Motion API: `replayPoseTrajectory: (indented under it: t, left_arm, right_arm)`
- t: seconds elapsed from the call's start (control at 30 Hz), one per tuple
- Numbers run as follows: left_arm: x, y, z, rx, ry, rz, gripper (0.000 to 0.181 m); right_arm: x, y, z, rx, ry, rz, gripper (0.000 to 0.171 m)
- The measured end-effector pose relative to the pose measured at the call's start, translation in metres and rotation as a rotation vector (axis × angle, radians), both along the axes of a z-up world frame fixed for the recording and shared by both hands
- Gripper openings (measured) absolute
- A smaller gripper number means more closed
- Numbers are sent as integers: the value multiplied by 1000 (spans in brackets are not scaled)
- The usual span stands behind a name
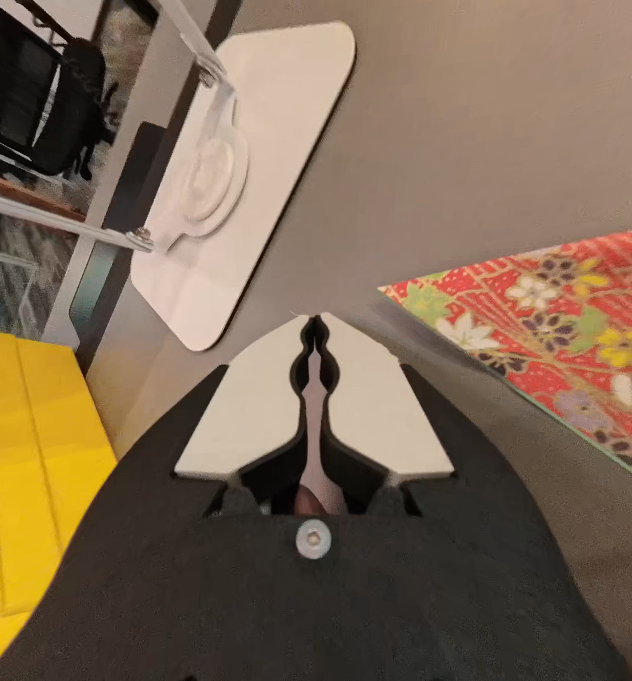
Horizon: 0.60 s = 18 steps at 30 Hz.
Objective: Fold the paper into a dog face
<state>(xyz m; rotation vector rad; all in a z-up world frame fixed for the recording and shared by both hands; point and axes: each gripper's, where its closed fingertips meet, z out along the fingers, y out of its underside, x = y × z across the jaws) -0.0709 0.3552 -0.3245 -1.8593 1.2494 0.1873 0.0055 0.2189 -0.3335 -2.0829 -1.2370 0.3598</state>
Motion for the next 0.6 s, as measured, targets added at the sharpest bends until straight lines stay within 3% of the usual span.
replayPoseTrajectory:
  t: [0.13, 0.23, 0.6]
  left_arm:
    - [38, -27, 27, 109, -116, -152, 0]
    - [53, -42, 3, 92, 41, -272, 0]
    - [53, -40, -3, 211, 158, -345, 0]
  right_arm:
    - [0, 0, 0, -5, 5, 1, 0]
    - [0, 0, 0, -5, 4, 1, 0]
    - [-1, -2, 4, -53, 43, 19, 1]
